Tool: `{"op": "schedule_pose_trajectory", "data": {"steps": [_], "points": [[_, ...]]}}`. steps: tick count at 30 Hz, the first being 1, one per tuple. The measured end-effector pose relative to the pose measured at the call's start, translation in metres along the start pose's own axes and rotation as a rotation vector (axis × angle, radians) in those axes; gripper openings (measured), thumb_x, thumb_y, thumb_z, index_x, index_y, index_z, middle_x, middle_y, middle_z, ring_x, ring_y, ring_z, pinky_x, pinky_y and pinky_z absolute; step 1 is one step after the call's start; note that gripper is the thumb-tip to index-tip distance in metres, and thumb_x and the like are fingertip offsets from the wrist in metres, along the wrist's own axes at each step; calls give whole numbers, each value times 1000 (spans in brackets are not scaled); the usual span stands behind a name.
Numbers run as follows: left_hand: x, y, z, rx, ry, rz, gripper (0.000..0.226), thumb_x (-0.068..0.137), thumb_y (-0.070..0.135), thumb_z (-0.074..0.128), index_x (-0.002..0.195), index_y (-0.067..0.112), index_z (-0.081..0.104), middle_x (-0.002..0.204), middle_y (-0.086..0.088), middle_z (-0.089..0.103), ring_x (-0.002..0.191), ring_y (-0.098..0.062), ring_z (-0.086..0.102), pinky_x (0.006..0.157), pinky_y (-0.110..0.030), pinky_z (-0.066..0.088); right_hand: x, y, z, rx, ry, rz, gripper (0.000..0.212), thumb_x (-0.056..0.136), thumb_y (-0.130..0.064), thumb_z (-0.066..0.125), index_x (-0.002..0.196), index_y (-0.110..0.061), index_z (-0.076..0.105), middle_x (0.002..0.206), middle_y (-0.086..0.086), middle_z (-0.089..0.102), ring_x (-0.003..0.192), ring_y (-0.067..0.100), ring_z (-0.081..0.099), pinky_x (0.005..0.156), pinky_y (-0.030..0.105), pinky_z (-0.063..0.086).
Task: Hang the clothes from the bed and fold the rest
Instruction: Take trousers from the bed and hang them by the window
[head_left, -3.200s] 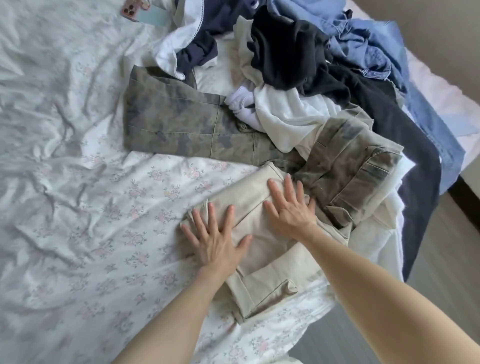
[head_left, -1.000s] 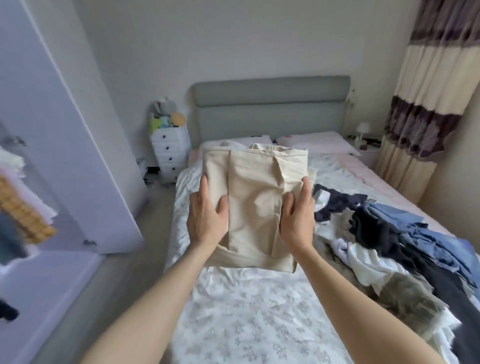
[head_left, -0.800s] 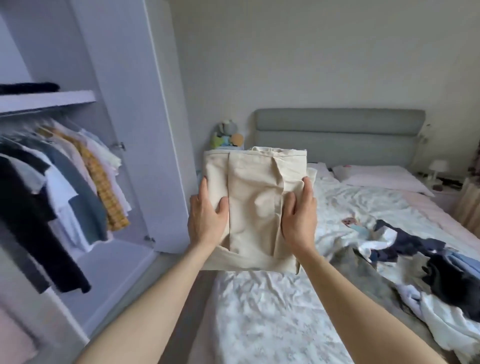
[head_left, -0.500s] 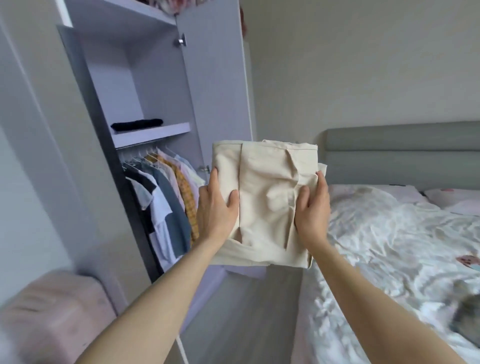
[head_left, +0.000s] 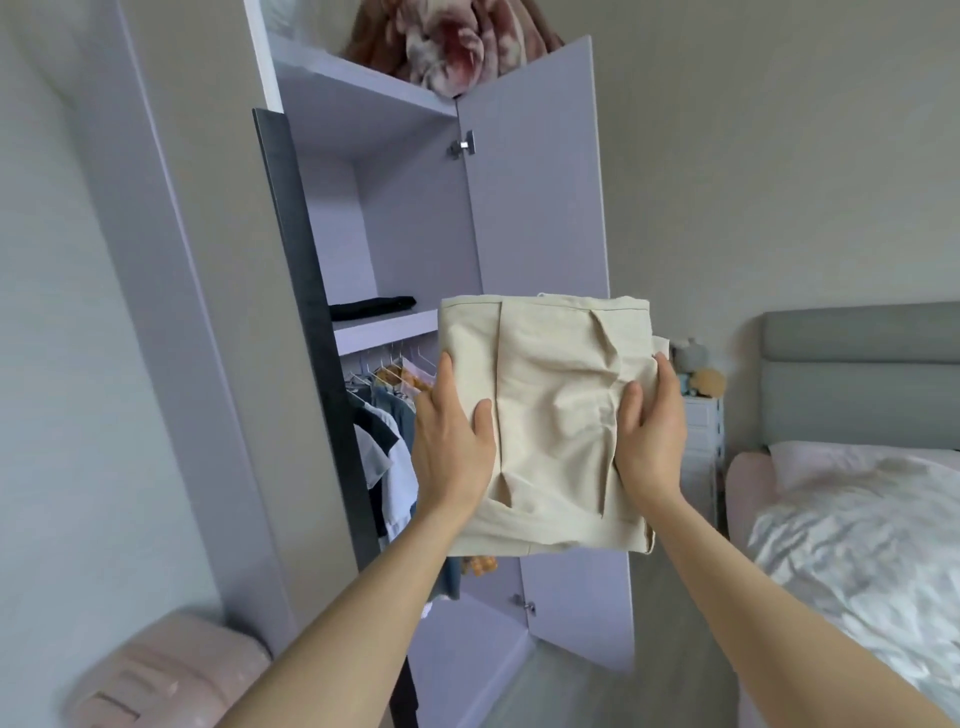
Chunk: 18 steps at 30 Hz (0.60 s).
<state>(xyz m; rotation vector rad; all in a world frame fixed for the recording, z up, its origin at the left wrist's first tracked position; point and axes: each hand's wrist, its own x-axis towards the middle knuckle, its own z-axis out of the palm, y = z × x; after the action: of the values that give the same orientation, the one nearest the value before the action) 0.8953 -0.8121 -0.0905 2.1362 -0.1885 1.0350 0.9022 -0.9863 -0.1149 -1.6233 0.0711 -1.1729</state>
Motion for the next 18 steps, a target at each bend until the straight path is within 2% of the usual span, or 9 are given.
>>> {"op": "schedule_pose_trajectory", "data": {"steps": [6, 12, 15, 18], "points": [[91, -38, 73, 56, 187, -32, 59, 94, 32, 46, 147, 31, 18, 122, -9, 44, 106, -31, 51, 80, -40, 43, 80, 45, 97, 87, -34, -85, 45, 99, -24, 38, 143, -15, 31, 142, 4, 41, 130, 17, 36, 98, 15, 22], [223, -71, 171, 60, 277, -47, 57, 95, 33, 45, 146, 33, 19, 120, -4, 44, 102, -28, 53, 75, -36, 44, 209, 109, 210, 195, -92, -125, 45, 99, -25, 37, 143, -16, 31, 142, 3, 40, 130, 18, 36, 99, 20, 23], [280, -86, 195, 118, 309, -8, 58, 95, 35, 44, 147, 34, 16, 118, -1, 44, 92, -21, 54, 69, -29, 42, 254, 126, 267, 251, -98, -96, 45, 99, -23, 37, 143, -16, 32, 144, 3, 39, 131, 20, 36, 100, 23, 24], [330, -106, 194, 195, 364, 20, 58, 95, 34, 44, 146, 35, 17, 114, -1, 44, 89, -21, 53, 68, -31, 43, 280, 126, 325, 343, -145, -104, 45, 99, -24, 37, 143, -15, 31, 145, 3, 38, 133, 19, 35, 102, 23, 24]]}}
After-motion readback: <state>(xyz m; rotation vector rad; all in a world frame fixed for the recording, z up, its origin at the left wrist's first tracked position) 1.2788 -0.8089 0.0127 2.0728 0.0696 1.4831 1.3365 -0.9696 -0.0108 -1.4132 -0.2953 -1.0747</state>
